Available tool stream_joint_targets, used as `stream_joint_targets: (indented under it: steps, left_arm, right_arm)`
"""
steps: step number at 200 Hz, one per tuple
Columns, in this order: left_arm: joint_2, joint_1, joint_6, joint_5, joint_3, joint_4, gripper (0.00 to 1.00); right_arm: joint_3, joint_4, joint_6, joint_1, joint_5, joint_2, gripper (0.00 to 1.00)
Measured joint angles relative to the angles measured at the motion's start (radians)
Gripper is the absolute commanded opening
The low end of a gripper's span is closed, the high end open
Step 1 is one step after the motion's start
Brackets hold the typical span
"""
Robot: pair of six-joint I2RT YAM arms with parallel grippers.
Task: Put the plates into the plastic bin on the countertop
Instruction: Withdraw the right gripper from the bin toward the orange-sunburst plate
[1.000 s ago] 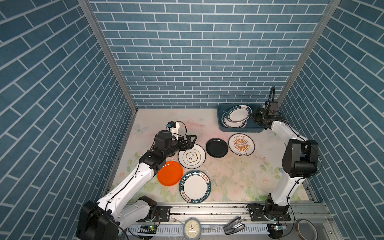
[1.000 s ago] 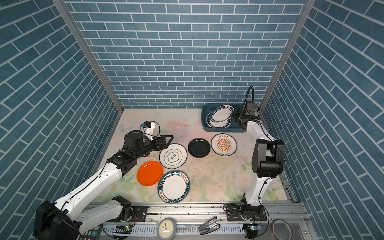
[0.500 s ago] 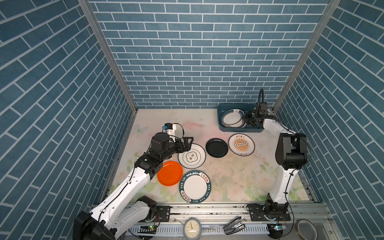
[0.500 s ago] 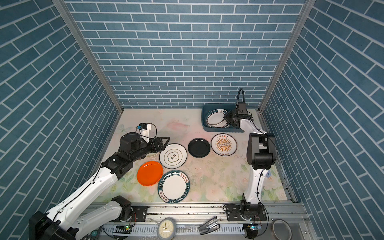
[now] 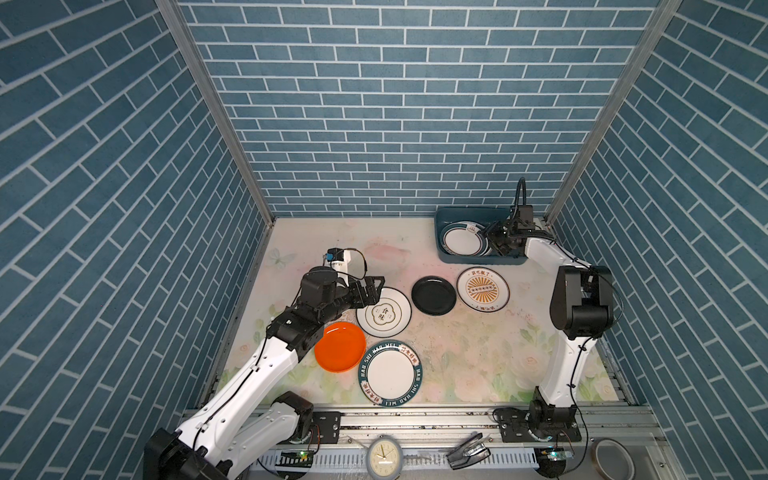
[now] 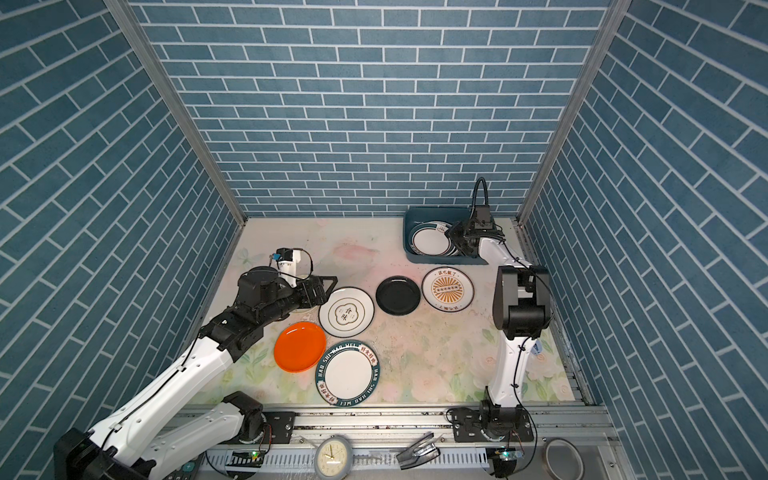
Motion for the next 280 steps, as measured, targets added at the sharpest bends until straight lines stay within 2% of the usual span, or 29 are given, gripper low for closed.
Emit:
stream_joint_targets:
  steps: [33,81,122,151,215,242,280]
  left_arm:
    - [-0.003,0.0,0.014,-0.021,0.0,-0.035,1.0]
    - [-0.006,0.0,0.042,-0.069,0.001,-0.102,0.99]
    - [0.024,0.0,0.079,-0.103,0.047,-0.172,0.99]
    - [0.047,0.0,0.095,-0.14,0.066,-0.206,1.0]
    - [0.114,0.0,0.103,-0.158,0.098,-0.235,1.0]
    - [0.126,0.0,0.091,-0.158,0.098,-0.237,0.99]
    - [0.109,0.0,0.076,-0.158,0.098,-0.257,1.0]
  right_arm:
    - [-0.04,-0.016,-0.016,0.001,0.021,-0.051,0.64]
    - [-0.127,-0.024,-0.05,0.003,0.016,-0.21,0.66]
    - [-0.303,0.009,-0.077,0.007,-0.013,-0.402,0.72]
    - [-0.433,0.051,-0.084,0.008,-0.06,-0.52,0.72]
    - [-0.624,0.098,-0.101,0.009,-0.136,-0.75,0.85]
    - [-0.683,0.117,-0.101,0.009,-0.158,-0.798,0.95]
    - [-0.772,0.159,-0.071,0.009,-0.198,-0.85,0.99]
